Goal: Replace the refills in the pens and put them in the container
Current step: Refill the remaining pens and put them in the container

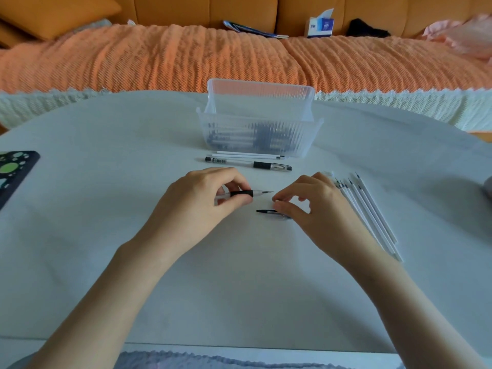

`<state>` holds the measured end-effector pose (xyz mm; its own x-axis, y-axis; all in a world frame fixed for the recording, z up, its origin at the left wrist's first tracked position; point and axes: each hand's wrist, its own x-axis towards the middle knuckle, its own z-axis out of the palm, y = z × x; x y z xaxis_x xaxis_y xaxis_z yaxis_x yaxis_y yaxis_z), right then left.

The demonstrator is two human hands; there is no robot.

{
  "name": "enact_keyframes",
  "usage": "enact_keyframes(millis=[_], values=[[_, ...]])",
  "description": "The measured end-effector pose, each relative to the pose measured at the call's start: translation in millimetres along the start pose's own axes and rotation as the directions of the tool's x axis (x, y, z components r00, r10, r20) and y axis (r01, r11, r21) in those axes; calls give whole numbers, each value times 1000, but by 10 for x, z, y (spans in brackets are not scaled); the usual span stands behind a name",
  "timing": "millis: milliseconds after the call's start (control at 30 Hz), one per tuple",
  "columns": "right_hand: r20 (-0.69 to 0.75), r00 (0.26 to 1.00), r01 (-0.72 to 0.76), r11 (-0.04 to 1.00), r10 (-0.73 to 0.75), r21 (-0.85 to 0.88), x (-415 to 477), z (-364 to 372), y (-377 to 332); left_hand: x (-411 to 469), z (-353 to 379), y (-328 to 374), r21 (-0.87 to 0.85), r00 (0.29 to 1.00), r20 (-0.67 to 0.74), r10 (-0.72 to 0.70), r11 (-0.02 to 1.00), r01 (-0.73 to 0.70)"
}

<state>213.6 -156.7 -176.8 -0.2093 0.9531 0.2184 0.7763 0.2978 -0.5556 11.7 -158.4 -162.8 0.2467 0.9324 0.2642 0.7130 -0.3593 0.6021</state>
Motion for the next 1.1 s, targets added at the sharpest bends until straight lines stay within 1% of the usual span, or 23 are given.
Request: enact_keyframes(millis=[100,233,300,500,600,667,733,833,933,1000,1100], values=[[33,999,14,1000,-14,6,4,29,-2,1,6,11,1,1000,14,5,1000,-5],[-9,1000,-5,990,7,143,3,-40,-57,-7,6,26,1,999,32,11,1000,-11],[-6,1000,-3,982,4,191,0,-69,-87,-8,11,32,-1,999,43,17,1000,-17],[13,1000,0,982,-3,188,-3,-52,-132,-9,29,46,-2,997,65,38,999,-38],[-4,999,-31,978,33,206,-1,-123,-127,1,25,16,-14,998,54,31,999,-30],[-14,996,-82,963,88,258,2,-190,-96,8,11,-9,-22,999,29,15,1000,-15],[-7,984,-159,900,177,405,10,-257,-48,13,-10,-35,-34,1000,-1,-3,999,3],[21,952,-243,713,306,657,36,-340,11,14,-35,-56,-63,1000,-12,-18,998,18],[16,920,-235,518,392,823,69,-396,30,13,-25,-49,-68,1000,6,-20,997,20],[10,897,-207,403,441,892,82,-423,29,11,-15,-30,-64,1000,16,-18,998,19],[-18,867,-153,301,497,941,94,-460,41,5,-2,-16,-15,999,32,-14,1000,15]])
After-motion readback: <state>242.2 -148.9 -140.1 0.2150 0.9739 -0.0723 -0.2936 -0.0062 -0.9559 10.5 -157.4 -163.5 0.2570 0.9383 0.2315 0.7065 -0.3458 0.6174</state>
